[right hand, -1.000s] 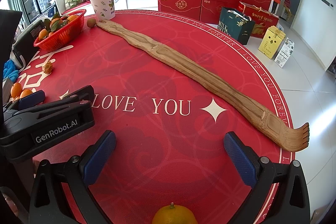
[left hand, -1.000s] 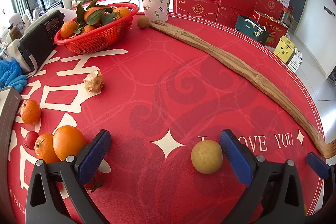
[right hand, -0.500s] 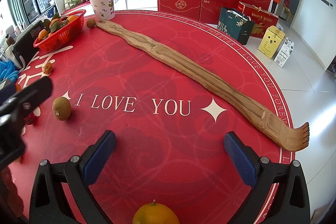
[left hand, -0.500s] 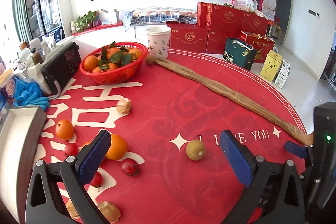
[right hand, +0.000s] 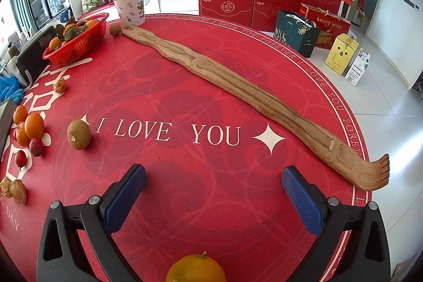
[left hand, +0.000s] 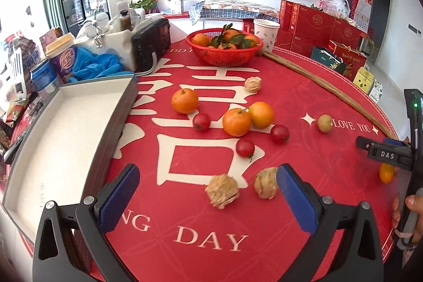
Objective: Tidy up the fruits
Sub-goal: 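Grasp a papery husk fruit with the left tool while the right tool grasps an orange, then carry the husk fruit and orange into the white tray while opening both tools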
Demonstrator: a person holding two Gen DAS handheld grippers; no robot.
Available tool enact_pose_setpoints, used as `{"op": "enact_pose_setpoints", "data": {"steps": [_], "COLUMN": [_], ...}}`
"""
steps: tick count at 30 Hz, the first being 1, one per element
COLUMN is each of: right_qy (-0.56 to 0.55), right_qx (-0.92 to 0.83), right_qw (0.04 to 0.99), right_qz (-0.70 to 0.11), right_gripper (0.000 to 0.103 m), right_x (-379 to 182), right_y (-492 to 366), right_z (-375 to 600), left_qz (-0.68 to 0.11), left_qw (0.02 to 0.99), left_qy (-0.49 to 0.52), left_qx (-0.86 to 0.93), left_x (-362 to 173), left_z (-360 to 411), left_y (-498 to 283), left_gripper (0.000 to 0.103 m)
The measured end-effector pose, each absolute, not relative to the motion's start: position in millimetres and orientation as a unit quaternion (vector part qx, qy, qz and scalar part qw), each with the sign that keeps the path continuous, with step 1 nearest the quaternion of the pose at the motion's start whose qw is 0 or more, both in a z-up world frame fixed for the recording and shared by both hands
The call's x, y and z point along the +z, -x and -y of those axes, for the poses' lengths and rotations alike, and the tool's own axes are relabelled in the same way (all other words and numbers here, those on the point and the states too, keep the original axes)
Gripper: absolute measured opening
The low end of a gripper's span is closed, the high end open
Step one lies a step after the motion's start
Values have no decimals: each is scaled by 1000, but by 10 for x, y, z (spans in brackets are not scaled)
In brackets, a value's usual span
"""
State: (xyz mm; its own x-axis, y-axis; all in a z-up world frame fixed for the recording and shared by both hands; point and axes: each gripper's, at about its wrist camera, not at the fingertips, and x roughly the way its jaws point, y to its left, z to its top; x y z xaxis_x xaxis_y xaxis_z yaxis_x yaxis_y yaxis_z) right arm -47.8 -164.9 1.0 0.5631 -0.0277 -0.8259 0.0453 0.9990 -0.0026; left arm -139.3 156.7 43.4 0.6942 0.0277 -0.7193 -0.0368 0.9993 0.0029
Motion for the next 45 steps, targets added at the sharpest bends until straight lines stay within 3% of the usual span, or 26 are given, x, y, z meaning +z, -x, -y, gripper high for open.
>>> {"op": "enact_pose_setpoints", "data": {"steps": [6,14,20,31,33,36,37,40,41,45], "right_qy": [-17,-95,-143,-57,-41,-27,-15,14,16,-18], "right_qx": [-7,45,32,74,69,69,63,38,39,66], "right_qw": [883,925,913,908,904,894,897,905,907,907], "right_qz": [-469,-364,-381,-409,-420,-442,-437,-424,-419,-415], "right_gripper": [103,103,103,103,103,103,101,62,39,35], "right_x": [67,468,396,223,171,45,42,50,62,80], "right_y": [543,779,767,1210,1186,1152,1162,1220,1228,1202], "right_z": [1657,1865,2145,1776,1728,1690,1669,1633,1632,1656], "left_qz": [-389,-424,-459,-459,-458,-452,-450,-440,-440,-437], "left_qw": [921,906,888,888,889,892,893,898,898,899], "left_qy": [-18,-6,-2,0,-1,-9,-6,-2,7,23], "left_qx": [19,6,-8,-7,-5,-14,-20,-21,-23,-17], "left_x": [343,188,8,0,15,54,65,102,107,127], "left_z": [-1622,-1501,-1410,-1445,-1430,-1376,-1367,-1387,-1417,-1505], "left_y": [1602,1409,1186,1181,1196,1224,1231,1236,1236,1295], "left_gripper": [103,103,103,103,99,83,73,27,26,26]}}
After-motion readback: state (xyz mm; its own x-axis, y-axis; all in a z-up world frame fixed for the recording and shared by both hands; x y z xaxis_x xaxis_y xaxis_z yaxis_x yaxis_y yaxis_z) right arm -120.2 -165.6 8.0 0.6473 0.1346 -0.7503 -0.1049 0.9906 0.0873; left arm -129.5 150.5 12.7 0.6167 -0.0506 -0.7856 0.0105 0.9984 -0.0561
